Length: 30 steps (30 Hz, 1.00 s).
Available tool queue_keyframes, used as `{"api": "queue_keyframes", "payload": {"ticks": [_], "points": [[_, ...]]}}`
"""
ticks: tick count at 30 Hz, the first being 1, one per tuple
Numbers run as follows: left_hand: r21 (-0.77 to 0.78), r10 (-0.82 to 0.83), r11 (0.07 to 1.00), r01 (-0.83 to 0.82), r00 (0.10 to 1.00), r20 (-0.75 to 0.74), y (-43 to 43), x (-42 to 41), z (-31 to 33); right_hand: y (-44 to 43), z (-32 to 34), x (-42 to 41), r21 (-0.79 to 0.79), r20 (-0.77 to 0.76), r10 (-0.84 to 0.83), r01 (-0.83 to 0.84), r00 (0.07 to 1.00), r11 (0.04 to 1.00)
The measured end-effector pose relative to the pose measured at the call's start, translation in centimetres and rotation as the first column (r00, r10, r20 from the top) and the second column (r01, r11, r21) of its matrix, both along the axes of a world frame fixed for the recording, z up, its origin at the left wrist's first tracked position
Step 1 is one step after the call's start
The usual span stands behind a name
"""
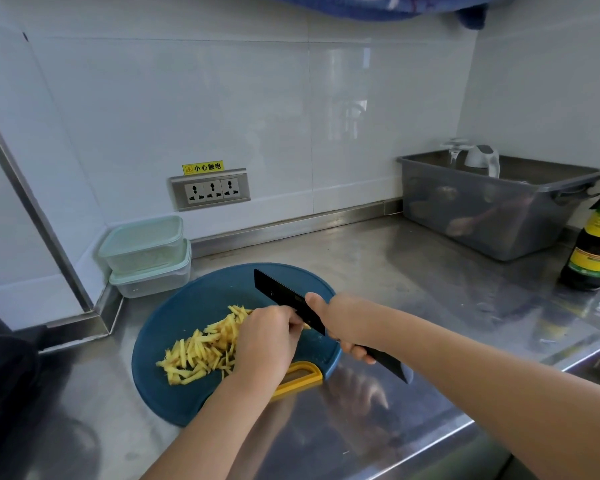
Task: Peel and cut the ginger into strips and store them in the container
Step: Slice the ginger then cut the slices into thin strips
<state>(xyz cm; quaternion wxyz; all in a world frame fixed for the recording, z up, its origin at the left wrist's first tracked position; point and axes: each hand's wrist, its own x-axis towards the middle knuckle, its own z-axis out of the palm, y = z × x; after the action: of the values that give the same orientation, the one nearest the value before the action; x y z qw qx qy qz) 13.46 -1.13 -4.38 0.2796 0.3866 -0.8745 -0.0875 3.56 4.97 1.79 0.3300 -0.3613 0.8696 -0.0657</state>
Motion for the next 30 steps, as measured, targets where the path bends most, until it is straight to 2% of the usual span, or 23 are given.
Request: {"api": "queue_keyframes", "payload": {"ticks": [3, 6, 9, 12, 14, 18, 20, 22, 23, 27, 28, 30], "points": [[-0.007, 0.005, 1.000, -0.005, 1.000, 0.005, -0.1, 0.0, -0.1, 1.4, -0.8, -0.7, -0.246, -0.005, 0.138, -0.135, 0.990, 0.960], [-0.012, 0.002, 1.000, -0.002, 1.000, 0.016, 0.0, 0.1, 0.0, 2.5, -1.0, -0.9, -0.314, 0.022, 0.119, -0.106, 0.993, 0.944], [-0.012, 0.000, 1.000, 0.000, 1.000, 0.014, -0.2, 0.0, 0.0, 1.7, -0.8, -0.1, -0.250, 0.015, 0.105, -0.098, 0.994, 0.963], [0.007, -0.009, 1.000, 0.009, 1.000, 0.020, -0.1, 0.1, 0.0, 1.2, -0.4, 0.3, -0.072, -0.065, 0.105, -0.110, 0.992, 0.991], [0.021, -0.020, 1.000, 0.020, 1.000, 0.015, 0.0, 0.2, 0.0, 0.6, -0.7, 0.1, -0.118, -0.056, 0.125, -0.131, 0.991, 0.984], [0.021, -0.001, 1.000, 0.001, 1.000, 0.006, 0.1, 0.0, 0.2, 0.4, -1.0, 0.0, -0.119, -0.004, 0.058, -0.058, 0.998, 0.991], [0.022, 0.015, 1.000, -0.015, 1.000, 0.004, 0.2, 0.0, 0.2, 0.6, -1.0, 0.0, -0.193, -0.013, 0.130, -0.130, 0.991, 0.973], [0.021, 0.035, 0.999, -0.034, 0.999, -0.008, 0.3, 0.0, 0.0, 0.9, -1.1, 0.0, -0.182, -0.012, 0.078, -0.079, 0.997, 0.980], [0.018, 0.049, 0.999, -0.049, 0.999, -0.012, 0.3, 0.1, -0.1, 0.7, -1.2, 0.0, -0.161, -0.058, 0.083, -0.092, 0.995, 0.983], [0.003, 0.067, 0.998, -0.067, 0.997, -0.031, -0.2, 0.1, 0.1, 1.3, -0.5, -0.9, -0.127, 0.006, 0.041, -0.039, 0.999, 0.991], [0.004, 0.060, 0.998, -0.060, 0.998, -0.035, -0.4, 0.1, 0.2, 2.0, -0.1, -1.2, -0.079, 0.037, 0.038, -0.035, 0.999, 0.996], [0.021, 0.047, 0.999, -0.046, 0.998, -0.036, -0.6, 0.2, 0.4, 2.8, 0.1, -1.7, -0.085, 0.156, 0.030, -0.017, 0.987, 0.996]]}}
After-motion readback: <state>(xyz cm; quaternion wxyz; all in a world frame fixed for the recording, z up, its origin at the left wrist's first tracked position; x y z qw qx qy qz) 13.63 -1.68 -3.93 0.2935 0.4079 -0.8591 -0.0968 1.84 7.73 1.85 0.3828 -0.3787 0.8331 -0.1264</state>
